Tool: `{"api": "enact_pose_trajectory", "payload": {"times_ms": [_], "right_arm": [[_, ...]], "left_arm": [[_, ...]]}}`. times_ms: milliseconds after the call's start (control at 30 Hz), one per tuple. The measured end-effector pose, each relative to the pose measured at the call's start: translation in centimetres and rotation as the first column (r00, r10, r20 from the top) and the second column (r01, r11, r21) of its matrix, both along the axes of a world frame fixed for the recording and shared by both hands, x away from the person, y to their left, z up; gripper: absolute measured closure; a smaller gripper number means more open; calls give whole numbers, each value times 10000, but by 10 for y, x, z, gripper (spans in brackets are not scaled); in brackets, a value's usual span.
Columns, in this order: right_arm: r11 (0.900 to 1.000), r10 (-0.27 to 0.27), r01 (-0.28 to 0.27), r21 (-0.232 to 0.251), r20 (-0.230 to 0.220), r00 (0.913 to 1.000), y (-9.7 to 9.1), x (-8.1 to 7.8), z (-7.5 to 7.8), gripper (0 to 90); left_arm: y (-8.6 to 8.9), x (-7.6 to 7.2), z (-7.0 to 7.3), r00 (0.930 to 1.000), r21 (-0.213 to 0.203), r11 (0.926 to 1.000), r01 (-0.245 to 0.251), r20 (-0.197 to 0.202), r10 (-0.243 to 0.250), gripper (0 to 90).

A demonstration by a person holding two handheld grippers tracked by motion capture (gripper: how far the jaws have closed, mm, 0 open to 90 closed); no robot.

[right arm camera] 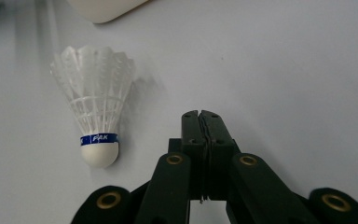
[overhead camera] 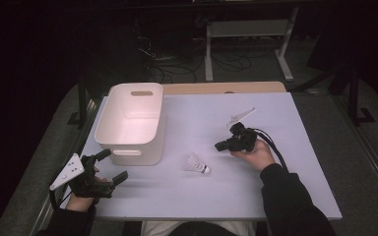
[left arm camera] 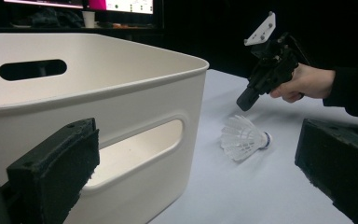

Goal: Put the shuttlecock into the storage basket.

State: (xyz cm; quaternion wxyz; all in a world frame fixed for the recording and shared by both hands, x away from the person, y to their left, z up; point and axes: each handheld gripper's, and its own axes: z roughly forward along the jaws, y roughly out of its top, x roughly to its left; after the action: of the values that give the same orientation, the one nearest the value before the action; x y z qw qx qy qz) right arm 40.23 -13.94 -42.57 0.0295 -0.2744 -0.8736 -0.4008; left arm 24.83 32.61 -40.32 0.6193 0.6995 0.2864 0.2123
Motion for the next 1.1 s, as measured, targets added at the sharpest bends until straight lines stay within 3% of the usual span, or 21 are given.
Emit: {"api": "enact_pose_trajectory", "payload": {"times_ms": [200, 433, 700, 767, 867, 1100], "right_arm": [[9997, 111, -115, 225, 188, 9998, -1, -8, 9, 869], [9987, 243, -258, 444, 350, 9991, 3, -22, 22, 696], [9977, 374, -396, 558, 384, 9986, 1, -32, 27, 660], [9954, 630, -659, 694, 436, 9971, 2, -42, 30, 656], [9950, 699, -731, 687, 477, 9964, 2, -44, 30, 655], [9841, 1739, -1751, 303, 406, 9839, 13, -70, 29, 653]], "left_arm": [[0, 0, 0, 10000, 5, 10000, -7, 5, 7, 0], [0, 0, 0, 10000, 5, 10000, -10, 10, 10, 0], [0, 0, 0, 10000, 9, 10000, -13, 8, 13, 0], [0, 0, 0, 10000, 10, 10000, -18, 9, 18, 0], [0, 0, 0, 10000, 10, 10000, -27, 13, 27, 0], [0, 0, 0, 10000, 12, 10000, -20, 4, 20, 0]]}}
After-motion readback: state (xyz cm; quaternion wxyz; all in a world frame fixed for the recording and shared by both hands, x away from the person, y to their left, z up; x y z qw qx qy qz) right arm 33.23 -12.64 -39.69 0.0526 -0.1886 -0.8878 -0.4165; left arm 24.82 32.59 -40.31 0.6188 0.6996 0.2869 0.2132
